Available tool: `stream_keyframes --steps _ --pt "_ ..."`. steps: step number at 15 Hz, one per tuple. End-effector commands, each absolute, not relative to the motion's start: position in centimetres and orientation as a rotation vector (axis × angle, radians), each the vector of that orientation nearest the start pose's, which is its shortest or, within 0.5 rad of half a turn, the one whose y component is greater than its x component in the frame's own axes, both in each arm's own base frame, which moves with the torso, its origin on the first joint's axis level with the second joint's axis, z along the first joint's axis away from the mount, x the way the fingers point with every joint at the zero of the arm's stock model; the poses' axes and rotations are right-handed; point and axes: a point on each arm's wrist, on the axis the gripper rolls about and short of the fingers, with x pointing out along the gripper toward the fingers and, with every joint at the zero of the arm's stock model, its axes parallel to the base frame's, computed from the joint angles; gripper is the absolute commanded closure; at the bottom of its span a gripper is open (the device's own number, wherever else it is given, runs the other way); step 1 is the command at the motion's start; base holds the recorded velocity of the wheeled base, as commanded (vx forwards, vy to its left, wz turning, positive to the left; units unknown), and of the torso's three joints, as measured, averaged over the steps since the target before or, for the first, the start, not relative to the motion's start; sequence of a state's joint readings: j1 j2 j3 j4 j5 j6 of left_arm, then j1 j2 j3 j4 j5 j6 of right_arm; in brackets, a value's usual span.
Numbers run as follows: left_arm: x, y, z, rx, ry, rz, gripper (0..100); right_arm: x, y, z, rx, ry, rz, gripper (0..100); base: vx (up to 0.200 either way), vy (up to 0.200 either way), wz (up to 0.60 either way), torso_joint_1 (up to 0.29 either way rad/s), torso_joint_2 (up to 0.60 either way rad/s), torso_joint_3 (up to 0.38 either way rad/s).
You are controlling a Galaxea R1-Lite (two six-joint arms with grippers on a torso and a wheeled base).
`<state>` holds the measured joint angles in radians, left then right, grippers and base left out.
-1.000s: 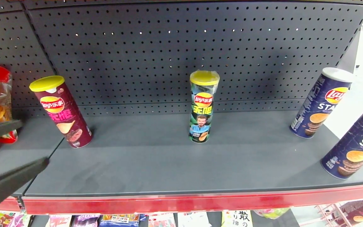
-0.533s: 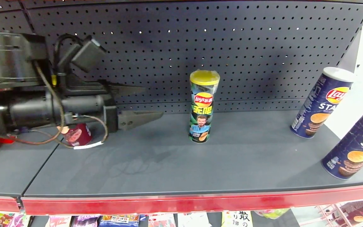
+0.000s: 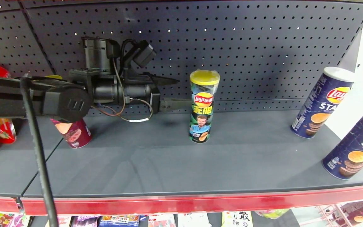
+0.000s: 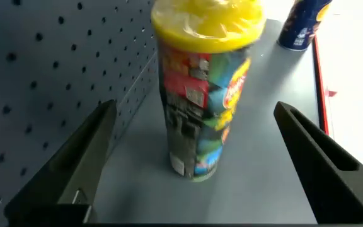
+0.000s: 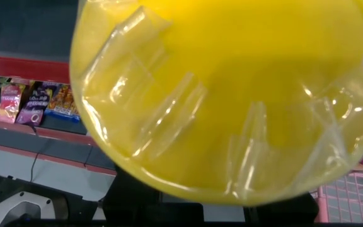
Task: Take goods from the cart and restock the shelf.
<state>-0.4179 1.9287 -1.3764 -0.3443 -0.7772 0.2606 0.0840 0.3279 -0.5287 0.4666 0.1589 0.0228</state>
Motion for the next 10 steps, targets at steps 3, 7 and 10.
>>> stream_keyframes --steps 3,7,10 --pt "36.9 -18.2 21.8 0.184 0.080 -1.221 0 -2.7 0.1 17.9 0.033 0.281 0.239 100 0.000 0.000 0.00 0.000 0.00 0.000" --pt "37.6 -19.3 21.8 0.186 0.059 -1.241 0 -2.7 0.1 17.6 0.034 0.290 0.239 100 0.000 0.000 0.00 0.000 0.00 0.000" --pt "38.1 -20.5 21.4 0.186 0.055 -1.264 0 -2.6 0.1 17.6 0.035 0.295 0.239 100 0.000 0.000 0.00 0.000 0.00 0.000"
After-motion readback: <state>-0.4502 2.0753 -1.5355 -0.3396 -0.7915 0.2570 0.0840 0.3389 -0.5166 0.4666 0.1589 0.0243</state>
